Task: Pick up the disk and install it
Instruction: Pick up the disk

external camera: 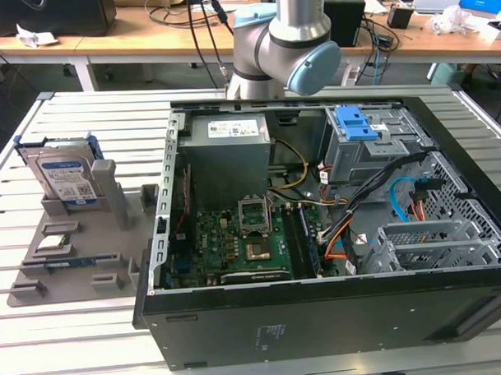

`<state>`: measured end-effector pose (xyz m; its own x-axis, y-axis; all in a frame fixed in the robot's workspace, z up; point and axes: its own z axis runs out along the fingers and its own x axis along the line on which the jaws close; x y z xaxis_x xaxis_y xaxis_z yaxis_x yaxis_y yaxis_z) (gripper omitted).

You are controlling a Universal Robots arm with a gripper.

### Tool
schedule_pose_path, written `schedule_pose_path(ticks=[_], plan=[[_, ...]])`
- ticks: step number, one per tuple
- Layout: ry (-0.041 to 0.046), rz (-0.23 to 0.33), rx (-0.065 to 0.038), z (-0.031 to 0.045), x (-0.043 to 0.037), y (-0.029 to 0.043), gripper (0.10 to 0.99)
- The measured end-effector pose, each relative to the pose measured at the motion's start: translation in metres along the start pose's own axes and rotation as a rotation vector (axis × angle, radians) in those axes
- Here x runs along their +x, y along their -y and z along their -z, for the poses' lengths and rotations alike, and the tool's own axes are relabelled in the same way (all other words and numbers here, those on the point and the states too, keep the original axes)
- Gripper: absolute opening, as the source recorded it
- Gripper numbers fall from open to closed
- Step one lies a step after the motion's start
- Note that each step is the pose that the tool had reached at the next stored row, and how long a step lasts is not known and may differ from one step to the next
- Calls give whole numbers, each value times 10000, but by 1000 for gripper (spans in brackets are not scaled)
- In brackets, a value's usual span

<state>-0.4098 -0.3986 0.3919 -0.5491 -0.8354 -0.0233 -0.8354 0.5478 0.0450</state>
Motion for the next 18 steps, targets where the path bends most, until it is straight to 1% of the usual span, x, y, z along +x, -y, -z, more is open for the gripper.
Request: schedule_pose_path(ticks=[11, 14, 16, 18], plan=[[-45, 1018, -23, -1, 0, 0, 106], [-67, 1496, -35, 0, 0, 0, 106], [-75, 1657, -39, 0, 0, 0, 106], [-88, 1949, -46, 0, 0, 0, 106]])
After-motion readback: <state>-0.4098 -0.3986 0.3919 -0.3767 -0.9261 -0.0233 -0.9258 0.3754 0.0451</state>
